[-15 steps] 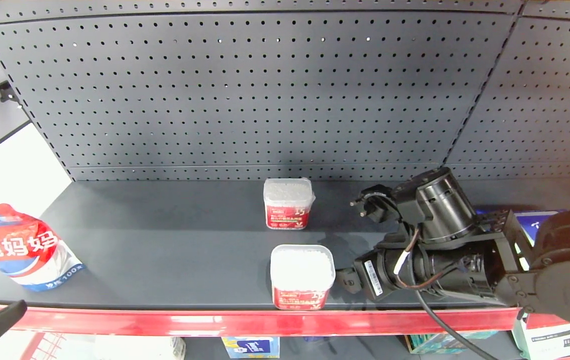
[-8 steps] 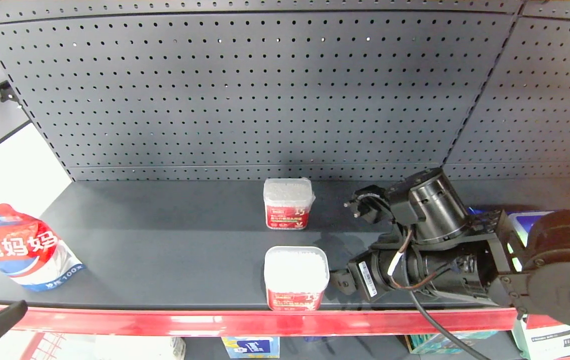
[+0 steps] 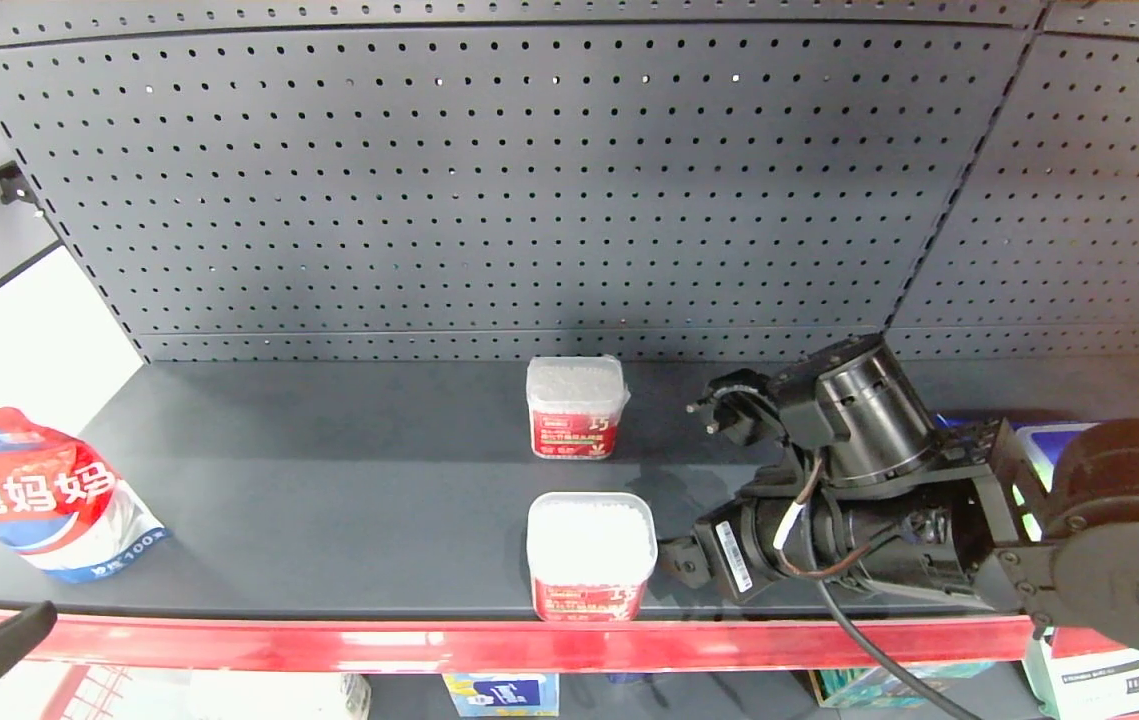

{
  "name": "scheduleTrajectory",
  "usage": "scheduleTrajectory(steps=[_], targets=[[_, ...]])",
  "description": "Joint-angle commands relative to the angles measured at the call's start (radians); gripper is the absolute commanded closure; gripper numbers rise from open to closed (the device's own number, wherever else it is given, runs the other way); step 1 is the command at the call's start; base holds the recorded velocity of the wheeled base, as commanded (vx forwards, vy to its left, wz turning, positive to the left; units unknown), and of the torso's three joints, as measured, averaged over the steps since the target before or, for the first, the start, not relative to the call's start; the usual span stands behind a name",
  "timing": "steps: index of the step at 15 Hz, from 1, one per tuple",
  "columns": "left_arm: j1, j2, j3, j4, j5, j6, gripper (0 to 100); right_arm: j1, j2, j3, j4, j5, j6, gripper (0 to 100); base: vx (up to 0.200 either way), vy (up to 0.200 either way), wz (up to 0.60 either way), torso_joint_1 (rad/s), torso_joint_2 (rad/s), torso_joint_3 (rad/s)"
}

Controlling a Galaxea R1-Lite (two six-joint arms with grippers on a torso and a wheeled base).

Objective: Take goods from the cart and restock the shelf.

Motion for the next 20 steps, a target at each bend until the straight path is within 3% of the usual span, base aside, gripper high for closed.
scheduleTrajectory(steps=[1,14,18,20], targets=[[0.000,0.003,0.000,0.000,0.000,-0.001,0,0.002,0.001,-0.007,-0.001,0.000,0.000,0,0.000,0.000,0.00,0.000,0.00,0.000],[0.001,0.002,0.001,0.000,0.001,-0.002,0,0.014,0.010,-0.013,0.001,-0.001,0.002,0,0.000,0.000,0.00,0.000,0.00,0.000],[0.001,0.002,0.015,0.000,-0.005,-0.002,0,-0.003,-0.089,0.066,-0.004,-0.035,0.002,0,0.000,0.000,0.00,0.000,0.00,0.000],[-0.002,-0.006,0.038,-0.001,-0.009,0.002,0,-0.053,-0.188,0.115,-0.059,-0.038,-0.024,0,0.000,0.000,0.00,0.000,0.00,0.000]])
